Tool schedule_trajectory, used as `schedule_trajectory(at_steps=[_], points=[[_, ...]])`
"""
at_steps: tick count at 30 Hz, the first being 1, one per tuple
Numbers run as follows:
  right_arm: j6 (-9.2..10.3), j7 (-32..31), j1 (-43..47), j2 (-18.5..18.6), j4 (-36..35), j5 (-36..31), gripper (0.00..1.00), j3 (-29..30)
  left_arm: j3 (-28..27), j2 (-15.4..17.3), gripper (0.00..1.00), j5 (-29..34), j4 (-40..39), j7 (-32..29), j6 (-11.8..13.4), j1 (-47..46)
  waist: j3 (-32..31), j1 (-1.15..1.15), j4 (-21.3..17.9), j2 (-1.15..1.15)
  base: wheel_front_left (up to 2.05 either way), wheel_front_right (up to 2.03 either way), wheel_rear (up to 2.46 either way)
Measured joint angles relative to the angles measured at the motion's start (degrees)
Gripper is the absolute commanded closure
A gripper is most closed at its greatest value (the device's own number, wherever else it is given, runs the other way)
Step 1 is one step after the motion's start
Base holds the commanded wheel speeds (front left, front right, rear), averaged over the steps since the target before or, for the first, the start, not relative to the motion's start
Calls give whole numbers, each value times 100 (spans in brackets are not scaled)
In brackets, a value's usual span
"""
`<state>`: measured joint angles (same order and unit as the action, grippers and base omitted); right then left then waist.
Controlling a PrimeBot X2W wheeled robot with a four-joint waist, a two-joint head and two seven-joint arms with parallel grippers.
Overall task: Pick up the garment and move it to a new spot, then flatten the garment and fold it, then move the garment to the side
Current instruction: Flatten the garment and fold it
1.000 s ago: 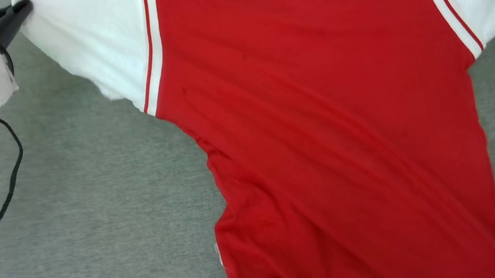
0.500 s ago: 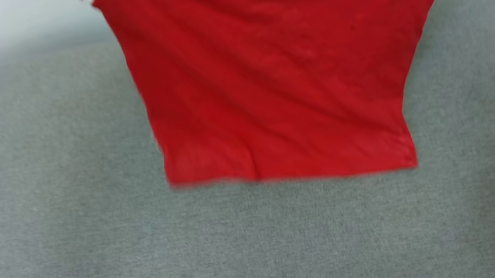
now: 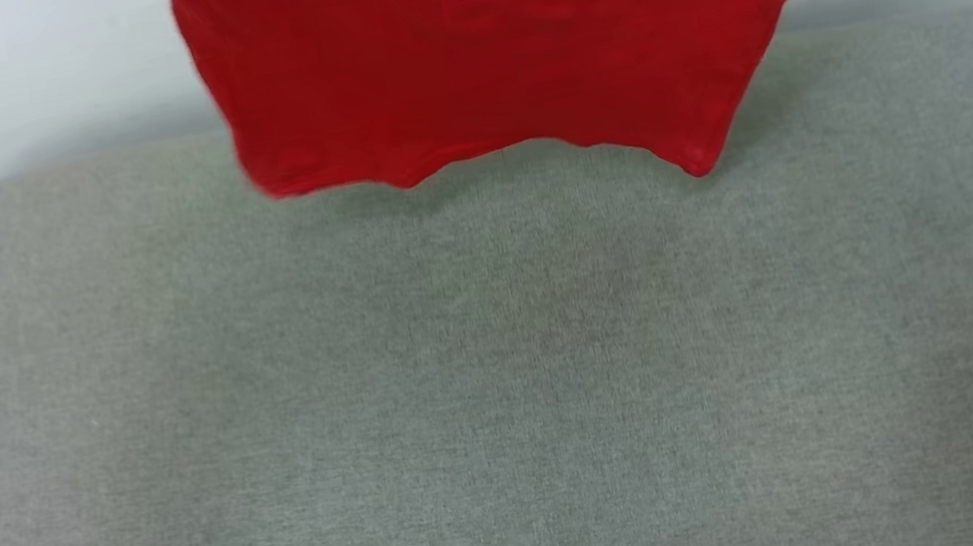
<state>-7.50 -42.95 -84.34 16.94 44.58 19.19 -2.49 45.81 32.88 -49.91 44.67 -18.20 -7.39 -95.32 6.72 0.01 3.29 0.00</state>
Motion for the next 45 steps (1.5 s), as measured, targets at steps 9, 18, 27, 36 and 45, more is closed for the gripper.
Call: schedule_trajectory(at_steps=[9,18,27,36,45], points=[[0,138,-1158,-11,270,-624,100,188,125,237,100,102,199,455,-12,-1045,986,-1,4,0,0,0,0],[-2,592,-2558,-576,34,-1757,100,503,190,297,100,77,474,1146,-14,-2253,2387,-2,81,0,0,0,0],[-3,712,-3309,-850,-246,-2910,100,772,166,-236,100,-91,914,2022,-16,-2647,3319,-3,335,0,0,0,0],[-2,789,-3012,-827,-921,-3306,100,987,137,-450,100,-576,1037,2405,-14,-2570,3661,-2,454,0,0,0,0],[-1,1109,-1893,-762,-1024,-2627,100,1005,447,-186,100,-1252,608,2647,-14,-1476,3667,-2,258,0,0,0,0]])
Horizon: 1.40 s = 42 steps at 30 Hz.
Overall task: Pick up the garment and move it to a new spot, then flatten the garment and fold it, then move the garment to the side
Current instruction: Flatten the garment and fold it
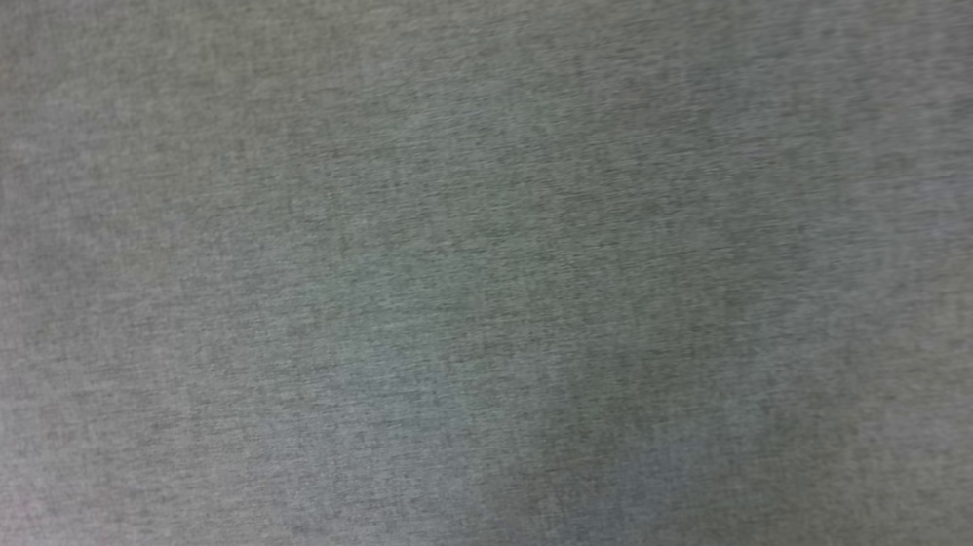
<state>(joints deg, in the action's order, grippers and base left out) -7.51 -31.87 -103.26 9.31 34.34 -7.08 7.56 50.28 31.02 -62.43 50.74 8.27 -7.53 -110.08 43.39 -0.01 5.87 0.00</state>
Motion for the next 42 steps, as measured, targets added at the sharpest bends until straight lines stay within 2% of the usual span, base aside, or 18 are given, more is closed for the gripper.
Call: schedule_trajectory(at_steps=[3,11,17,23,30,42], points=[[0,196,525,18,55,296,100,36,136,101,100,-237,-104,101,0,509,-101,0,-85,0,0,0,0],[0,802,2077,62,579,942,100,59,465,98,100,-859,-79,381,2,1981,-669,1,-215,0,0,0,0],[0,1370,3048,8,1203,1626,100,-489,515,129,100,-1327,-24,583,2,3143,-1250,1,-321,0,0,0,0],[0,1723,3850,226,1800,2428,100,-1246,559,193,100,-1469,-65,657,2,4342,-1935,2,-409,0,0,0,0],[0,1978,4663,488,1986,3499,100,-2282,-58,259,100,-1298,-187,665,2,5635,-2765,3,-514,0,0,0,0],[-1,2128,6239,1291,1496,5258,100,-3950,-1341,-124,100,-665,-444,664,2,7847,-4030,4,-688,0,0,0,0]])
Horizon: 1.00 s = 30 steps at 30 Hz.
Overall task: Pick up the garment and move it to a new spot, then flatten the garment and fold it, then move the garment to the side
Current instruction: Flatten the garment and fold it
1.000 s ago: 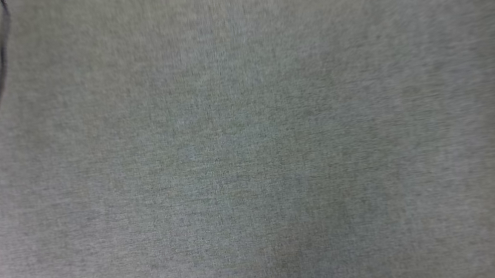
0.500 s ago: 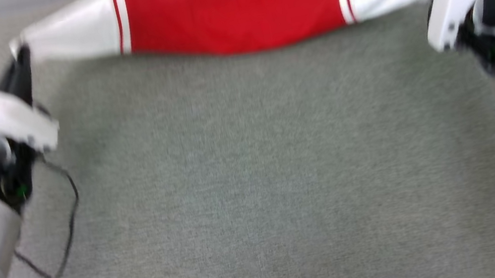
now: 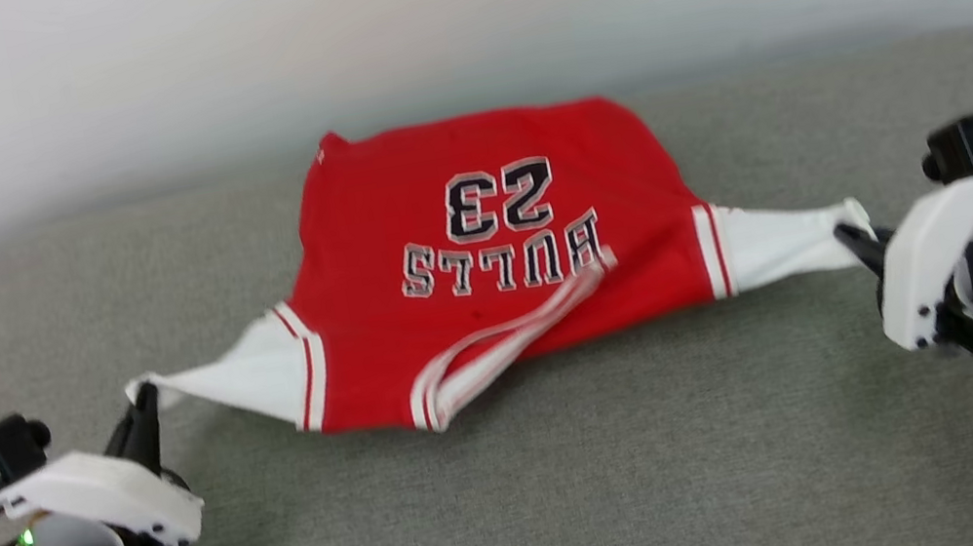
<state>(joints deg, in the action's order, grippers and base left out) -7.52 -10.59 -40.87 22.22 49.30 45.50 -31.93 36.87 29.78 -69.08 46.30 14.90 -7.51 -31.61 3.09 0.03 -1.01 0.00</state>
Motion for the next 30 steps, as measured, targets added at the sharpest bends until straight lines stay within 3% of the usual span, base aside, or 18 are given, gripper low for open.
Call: schedule_trajectory(at_steps=[8,30], points=[[0,219,725,628,-520,879,100,-824,-1061,-277,100,367,-436,8,0,1129,-327,0,-54,0,0,0,0],[0,932,1862,1705,-1764,2058,100,-2519,-2431,-517,100,1123,-1886,8,-2,3554,-646,-2,-138,0,0,0,0]])
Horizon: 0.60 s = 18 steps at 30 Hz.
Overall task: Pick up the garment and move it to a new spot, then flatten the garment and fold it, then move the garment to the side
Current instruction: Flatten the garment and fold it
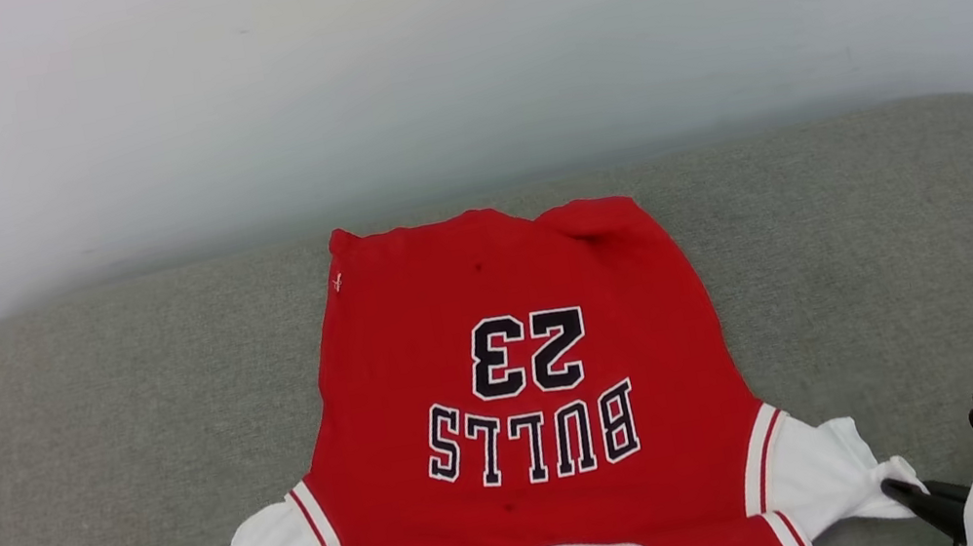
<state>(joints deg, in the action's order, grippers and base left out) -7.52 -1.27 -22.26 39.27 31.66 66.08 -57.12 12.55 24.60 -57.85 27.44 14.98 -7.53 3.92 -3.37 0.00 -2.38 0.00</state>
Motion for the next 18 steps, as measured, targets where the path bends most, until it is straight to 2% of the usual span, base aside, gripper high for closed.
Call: schedule_trajectory(at_steps=[7,18], points=[[-1,147,237,243,-349,180,100,-301,-368,-124,100,218,-337,0,0,571,-57,0,-50,0,0,0,0],[-1,151,756,619,-790,460,100,-475,-612,-331,100,309,-611,0,0,1162,-16,0,-41,0,0,0,0]])
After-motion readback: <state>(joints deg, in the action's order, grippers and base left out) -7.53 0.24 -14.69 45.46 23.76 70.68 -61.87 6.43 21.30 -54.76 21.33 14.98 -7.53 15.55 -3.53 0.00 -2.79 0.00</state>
